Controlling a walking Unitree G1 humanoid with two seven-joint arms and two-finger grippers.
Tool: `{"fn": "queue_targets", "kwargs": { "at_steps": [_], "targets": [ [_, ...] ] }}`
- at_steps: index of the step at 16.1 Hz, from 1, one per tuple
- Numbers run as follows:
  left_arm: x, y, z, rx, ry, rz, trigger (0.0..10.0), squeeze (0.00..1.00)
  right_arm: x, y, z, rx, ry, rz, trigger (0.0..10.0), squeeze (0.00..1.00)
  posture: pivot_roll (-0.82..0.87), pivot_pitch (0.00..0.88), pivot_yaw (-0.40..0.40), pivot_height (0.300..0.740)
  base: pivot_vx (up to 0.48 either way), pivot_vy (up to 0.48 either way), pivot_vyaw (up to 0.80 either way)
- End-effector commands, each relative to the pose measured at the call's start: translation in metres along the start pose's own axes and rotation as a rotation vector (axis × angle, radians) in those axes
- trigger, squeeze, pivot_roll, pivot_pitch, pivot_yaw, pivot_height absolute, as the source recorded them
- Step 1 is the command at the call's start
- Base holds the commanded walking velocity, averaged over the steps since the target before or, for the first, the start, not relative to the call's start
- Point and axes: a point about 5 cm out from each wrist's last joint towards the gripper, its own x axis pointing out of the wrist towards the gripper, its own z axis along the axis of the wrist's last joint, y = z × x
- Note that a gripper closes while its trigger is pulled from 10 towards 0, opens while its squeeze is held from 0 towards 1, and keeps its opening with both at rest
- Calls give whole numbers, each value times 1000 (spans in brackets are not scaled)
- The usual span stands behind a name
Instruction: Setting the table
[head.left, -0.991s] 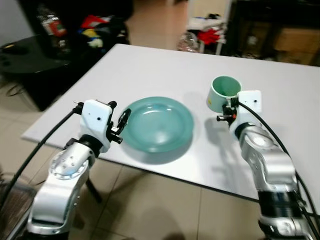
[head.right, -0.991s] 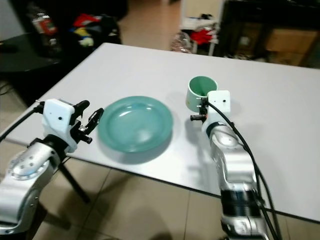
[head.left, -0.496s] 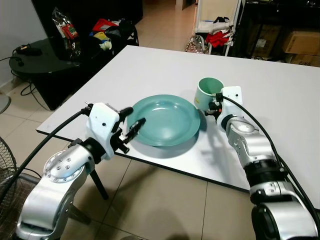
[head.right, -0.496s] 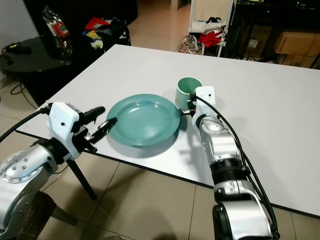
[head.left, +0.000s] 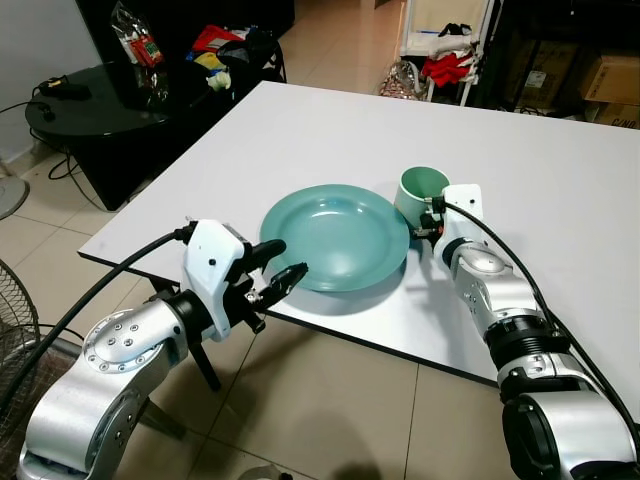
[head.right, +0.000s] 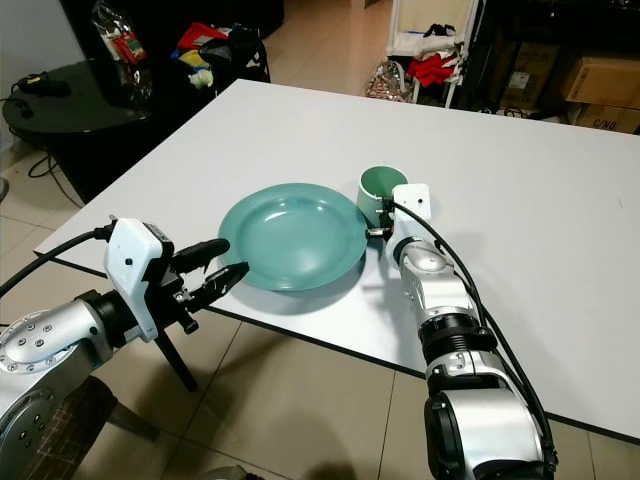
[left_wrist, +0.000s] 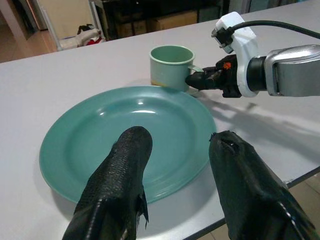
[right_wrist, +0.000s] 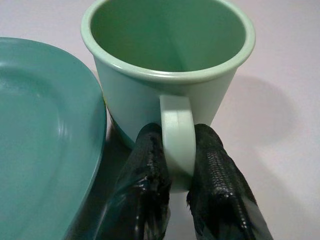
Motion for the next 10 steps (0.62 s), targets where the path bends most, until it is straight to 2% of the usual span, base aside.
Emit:
{"fn": "queue_targets", "kwargs": {
  "at_steps": [1,2,7,8,10],
  "targets": [
    [-2,1,4,13,-3,1,10000,0,1,1,4,4,-19,2,10000,859,19,0,63,740,0,0,0],
    [-2,1,4,13,-4,2,10000,0,1,1,3,1,-24,0,10000,1000,18,0,62,740,0,0,0],
    [-2,1,6,10,-11,2,10000,0,-11,5,11,-9,-99,30,10000,1000,13,0,58,740,0,0,0],
    [-2,1,6,11,-11,3,10000,0,-17,5,9,-27,-92,24,10000,1000,12,0,58,740,0,0,0],
    [-3,-1,6,22,-5,-1,10000,0,-45,1,3,-47,-98,7,10000,1000,10,0,58,740,0,0,0]
  ]
}}
